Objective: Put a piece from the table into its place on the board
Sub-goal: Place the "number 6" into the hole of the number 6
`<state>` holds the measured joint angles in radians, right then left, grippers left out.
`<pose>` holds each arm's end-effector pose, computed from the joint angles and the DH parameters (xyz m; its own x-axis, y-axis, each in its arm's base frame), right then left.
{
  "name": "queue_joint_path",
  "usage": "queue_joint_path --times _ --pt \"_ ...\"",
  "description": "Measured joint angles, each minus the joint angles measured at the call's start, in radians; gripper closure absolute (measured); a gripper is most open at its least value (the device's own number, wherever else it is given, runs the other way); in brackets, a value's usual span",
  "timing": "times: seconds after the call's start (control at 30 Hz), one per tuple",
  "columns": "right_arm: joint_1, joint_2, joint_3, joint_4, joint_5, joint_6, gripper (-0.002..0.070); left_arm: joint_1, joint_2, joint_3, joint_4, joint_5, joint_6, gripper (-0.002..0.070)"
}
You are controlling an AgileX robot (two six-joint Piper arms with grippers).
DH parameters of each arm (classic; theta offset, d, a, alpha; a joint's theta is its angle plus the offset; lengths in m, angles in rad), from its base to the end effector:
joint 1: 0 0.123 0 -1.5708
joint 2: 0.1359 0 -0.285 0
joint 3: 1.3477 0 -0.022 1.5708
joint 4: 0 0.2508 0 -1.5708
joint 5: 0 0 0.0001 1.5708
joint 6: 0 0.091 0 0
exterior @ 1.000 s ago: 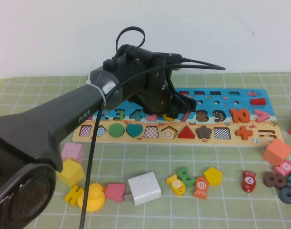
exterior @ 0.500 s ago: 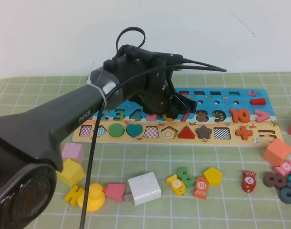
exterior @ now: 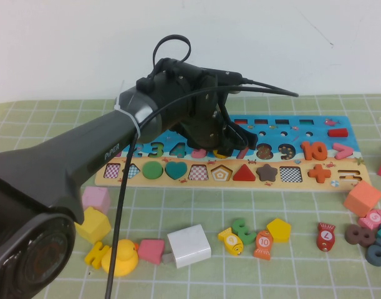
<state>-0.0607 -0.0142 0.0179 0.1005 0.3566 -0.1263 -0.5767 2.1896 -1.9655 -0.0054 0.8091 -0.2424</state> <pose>0.0529 0.0000 0.1760 -0.2684 -0.0158 -0.9632 0.0183 0.9996 -0.0215 0.4188 -0.2728 0.2443 -0.7927 0.2250 -0.5665 0.3650 0.9195 -0.1456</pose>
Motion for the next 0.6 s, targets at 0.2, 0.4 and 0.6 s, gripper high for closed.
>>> queue_joint_path --times 0.2,0.4,0.6 --pt "0.0 0.0 0.0 0.0 0.0 0.0 0.0679 0.0 0.0 0.0 0.0 0.004 0.005 0.0416" --pt "0.0 0.0 0.0 0.0 0.0 0.0 0.0679 0.0 0.0 0.0 0.0 0.005 0.006 0.0416" --pt "0.0 0.0 0.0 0.0 0.0 0.0 0.0679 0.0 0.0 0.0 0.0 0.005 0.0 0.0416"
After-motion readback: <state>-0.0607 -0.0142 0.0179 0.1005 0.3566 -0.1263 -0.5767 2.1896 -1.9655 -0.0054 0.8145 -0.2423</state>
